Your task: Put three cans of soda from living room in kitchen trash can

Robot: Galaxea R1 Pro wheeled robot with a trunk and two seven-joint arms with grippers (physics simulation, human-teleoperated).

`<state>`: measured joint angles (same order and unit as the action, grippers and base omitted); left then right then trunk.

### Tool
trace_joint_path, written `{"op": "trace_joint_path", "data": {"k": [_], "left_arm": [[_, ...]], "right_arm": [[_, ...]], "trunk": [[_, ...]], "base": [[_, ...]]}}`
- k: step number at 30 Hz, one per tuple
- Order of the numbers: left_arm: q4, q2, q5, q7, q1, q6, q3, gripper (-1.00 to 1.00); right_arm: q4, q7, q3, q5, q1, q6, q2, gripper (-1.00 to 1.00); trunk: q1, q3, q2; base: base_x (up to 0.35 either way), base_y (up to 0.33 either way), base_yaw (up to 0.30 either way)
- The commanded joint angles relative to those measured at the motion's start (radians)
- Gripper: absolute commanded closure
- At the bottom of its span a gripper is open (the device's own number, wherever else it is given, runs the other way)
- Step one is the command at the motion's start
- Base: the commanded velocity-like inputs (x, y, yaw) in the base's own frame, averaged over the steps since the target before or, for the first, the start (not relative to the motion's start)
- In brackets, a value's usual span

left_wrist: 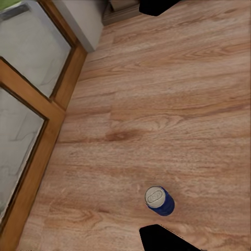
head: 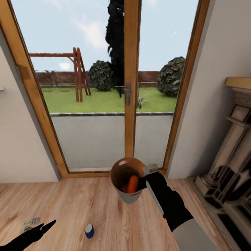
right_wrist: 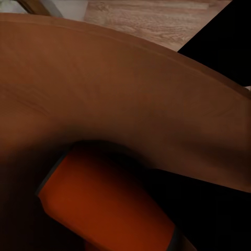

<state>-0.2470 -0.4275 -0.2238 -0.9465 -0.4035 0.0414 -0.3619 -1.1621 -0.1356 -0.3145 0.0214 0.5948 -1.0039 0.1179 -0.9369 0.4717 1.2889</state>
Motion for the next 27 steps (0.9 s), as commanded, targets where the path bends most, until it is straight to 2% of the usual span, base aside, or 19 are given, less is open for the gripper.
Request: {"op": "trace_joint_path", "data": {"k": [1,10,15,17,18,19,20,21,22,23,24,25,27], "left_arm": [[0.0,0.0,0.0,0.0,0.0,0.0,0.0,-1.0],[0.0,0.0,0.0,0.0,0.0,0.0,0.0,-1.0],[0.0,0.0,0.0,0.002,0.0,0.001,0.0,-1.0],[-0.001,0.001,-0.001,0.027,0.0,0.007,-0.001,-1.0],[-0.002,0.002,-0.001,0.071,0.0,0.016,0.0,-1.0],[-0.006,0.014,-0.002,0.192,0.0,0.027,0.004,-1.0],[-0.016,0.04,-0.002,0.298,0.0,0.034,0.007,-1.0],[-0.025,0.058,-0.001,0.351,0.0,0.037,0.009,-1.0],[-0.05,0.101,0.007,0.46,0.0,0.042,0.018,-1.0],[-0.072,0.141,0.031,0.558,0.0,0.045,0.04,-1.0],[-0.08,0.158,0.052,0.601,0.0,0.046,0.057,-1.0],[-0.092,0.195,0.106,0.669,-0.001,0.046,0.1,-1.0],[-0.101,0.237,0.164,0.72,0.0,0.046,0.139,-1.0]], "right_arm": [[-0.001,0.002,0.0,0.003,0.001,0.0,0.0,1.0],[-0.001,0.002,0.0,0.003,0.0,0.001,0.0,1.0],[-0.001,0.002,0.0,0.003,0.0,0.0,-0.001,1.0],[-0.001,0.002,0.0,0.003,0.0,0.0,-0.001,1.0],[-0.001,0.002,0.001,0.003,0.0,0.0,-0.001,1.0],[-0.001,0.002,0.002,0.003,0.0,-0.001,-0.001,1.0],[-0.002,0.002,0.002,0.004,0.0,-0.001,-0.001,1.0],[-0.002,0.002,0.003,0.004,0.0,-0.001,-0.002,1.0],[-0.002,0.002,0.003,0.004,0.0,-0.001,-0.002,1.0],[-0.002,0.002,0.003,0.004,0.0,-0.001,-0.003,1.0],[-0.002,0.002,0.003,0.004,0.0,-0.001,-0.003,1.0],[-0.002,0.002,0.003,0.005,0.0,-0.001,-0.004,1.0],[-0.002,0.002,0.003,0.005,0.0,-0.001,-0.005,1.0]], "trunk": [[0.0,0.0,0.0],[0.0,0.0,0.0],[0.0,0.0,0.0],[0.0,0.0,0.0],[0.0,0.0,0.0],[0.0,0.0,0.0],[0.0,0.0,0.0],[0.0,0.0,0.0],[0.0,0.0,0.0],[0.0,0.0,0.0],[0.0,0.0,0.0],[0.0,0.0,0.0],[0.0,0.0,0.0]], "base": [[0.288,0.096,0.0],[0.276,0.131,0.0],[0.097,0.033,0.0],[0.009,0.003,0.0],[0.005,0.002,0.0],[0.003,0.001,0.0],[0.002,0.001,0.0],[0.001,0.0,0.0],[0.0,0.0,0.0],[0.0,0.0,0.0],[0.0,0.0,0.0],[0.0,0.0,0.0],[0.0,0.0,0.0]]}}
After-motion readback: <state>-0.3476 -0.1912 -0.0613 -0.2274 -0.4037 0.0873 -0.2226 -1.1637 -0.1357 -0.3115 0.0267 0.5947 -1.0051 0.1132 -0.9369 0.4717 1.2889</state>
